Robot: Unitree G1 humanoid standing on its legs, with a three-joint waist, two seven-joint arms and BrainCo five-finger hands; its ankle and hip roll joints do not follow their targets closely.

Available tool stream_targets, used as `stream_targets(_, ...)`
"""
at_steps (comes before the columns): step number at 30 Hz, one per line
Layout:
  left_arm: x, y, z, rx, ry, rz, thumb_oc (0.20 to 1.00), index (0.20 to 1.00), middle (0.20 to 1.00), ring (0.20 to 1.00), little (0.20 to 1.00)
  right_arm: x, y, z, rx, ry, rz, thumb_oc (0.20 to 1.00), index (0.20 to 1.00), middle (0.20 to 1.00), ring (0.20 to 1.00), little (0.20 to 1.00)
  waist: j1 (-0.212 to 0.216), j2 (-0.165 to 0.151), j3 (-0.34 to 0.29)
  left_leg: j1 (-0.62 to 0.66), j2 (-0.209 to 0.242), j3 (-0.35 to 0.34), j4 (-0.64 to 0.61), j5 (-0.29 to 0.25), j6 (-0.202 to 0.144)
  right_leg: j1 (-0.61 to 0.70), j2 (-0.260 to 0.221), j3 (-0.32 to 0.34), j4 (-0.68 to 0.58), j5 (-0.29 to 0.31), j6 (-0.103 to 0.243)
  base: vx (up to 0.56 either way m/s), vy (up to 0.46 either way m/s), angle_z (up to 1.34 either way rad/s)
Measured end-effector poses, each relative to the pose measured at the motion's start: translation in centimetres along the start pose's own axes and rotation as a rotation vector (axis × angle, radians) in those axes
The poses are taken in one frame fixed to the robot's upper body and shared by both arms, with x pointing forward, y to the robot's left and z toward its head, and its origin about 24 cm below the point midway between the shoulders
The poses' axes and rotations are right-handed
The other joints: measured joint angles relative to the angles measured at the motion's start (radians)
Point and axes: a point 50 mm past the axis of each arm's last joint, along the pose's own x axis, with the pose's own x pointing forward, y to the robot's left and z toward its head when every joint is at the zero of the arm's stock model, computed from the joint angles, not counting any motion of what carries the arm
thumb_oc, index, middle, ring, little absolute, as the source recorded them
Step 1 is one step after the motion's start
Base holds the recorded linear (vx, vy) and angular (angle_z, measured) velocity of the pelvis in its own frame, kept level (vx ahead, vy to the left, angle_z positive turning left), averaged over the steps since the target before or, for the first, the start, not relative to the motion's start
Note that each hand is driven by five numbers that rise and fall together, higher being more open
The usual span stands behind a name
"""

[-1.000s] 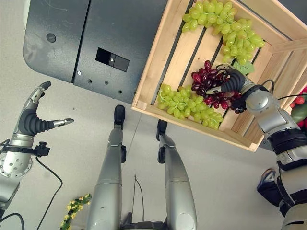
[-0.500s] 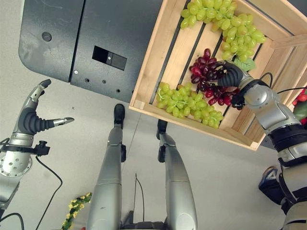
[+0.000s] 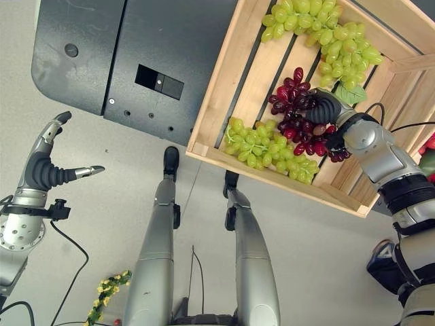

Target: Pick up the fruits from the basket on one side to the basket on the other side

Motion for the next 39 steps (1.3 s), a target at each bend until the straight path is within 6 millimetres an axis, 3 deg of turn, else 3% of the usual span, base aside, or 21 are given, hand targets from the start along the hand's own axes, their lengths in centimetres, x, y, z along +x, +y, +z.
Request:
stream_targets(6, 0.1, 0.0, 0.1, -0.002, -0.005, 0.004, 1.0, 1.0, 1.0, 1.0, 1.0, 0.1, 0.4, 0.1, 0.046, -0.005, 0.006, 0.2, 0.2, 0.2, 0.2, 0.2, 0.0, 0.0, 0.0, 0.006, 0.0, -0.002, 0.007, 0.0, 0.0, 0.009, 0.002, -0.001, 0.001, 0.0, 0.0, -0.01, -0.002, 0.0)
stream_targets(13, 0.4, 0.5, 0.2, 0.004, -0.013, -0.005, 1.0, 1.0, 1.0, 1.0, 1.0, -0.2, 2.1, -0.3, 0.267, -0.014, 0.04, 0.2, 0.2, 0.2, 0.2, 0.2, 0.009, 0.0, 0.0, 0.042, -0.003, -0.006, 0.008, 0.0, 0.0, 0.044, 0.001, -0.003, 0.007, -0.002, -0.002, -0.01, -0.007, 0.01)
stream_targets(21, 0.6, 0.8, 0.5, 0.026, -0.034, -0.035, 1.0, 1.0, 1.0, 1.0, 1.0, -4.3, 3.4, 2.9, 0.471, -0.269, 0.217, 0.2, 0.2, 0.2, 0.2, 0.2, 0.003, 0.001, 0.001, 0.158, -0.008, -0.011, -0.004, -0.007, -0.01, 0.152, -0.011, -0.013, 0.026, -0.027, 0.001, -0.01, -0.014, 0.04)
stream_targets(27, 0.0, 0.9, 0.0, 0.03, -0.004, -0.046, 1.0, 1.0, 1.0, 1.0, 1.0, -5.7, 3.4, 1.8, 0.517, -0.257, 0.21, 0.2, 0.2, 0.2, 0.2, 0.2, 0.009, 0.002, 0.002, 0.203, -0.012, -0.014, -0.003, -0.005, -0.007, 0.19, -0.015, -0.017, 0.045, -0.038, -0.005, -0.01, -0.012, 0.06)
stream_targets(34, -0.2, 0.8, -0.3, 0.032, 0.006, -0.06, 1.0, 1.0, 1.0, 1.0, 1.0, -6.3, 4.5, 0.6, 0.639, -0.222, 0.21, 0.2, 0.2, 0.2, 0.2, 0.2, 0.01, 0.004, 0.003, 0.302, -0.014, -0.015, -0.011, -0.013, -0.004, 0.296, -0.014, -0.019, 0.025, -0.044, -0.003, 0.0, 0.0, 0.0)
stream_targets(39, -0.5, 0.6, -0.9, 0.032, 0.027, -0.075, 1.0, 1.0, 1.0, 1.0, 1.0, -6.4, 4.1, 0.5, 0.727, -0.246, 0.161, 0.2, 0.2, 0.2, 0.2, 0.2, 0.007, 0.01, 0.005, 0.352, -0.015, -0.013, -0.029, -0.015, -0.006, 0.339, -0.017, -0.019, 0.017, -0.05, 0.002, 0.0, 0.0, 0.0)
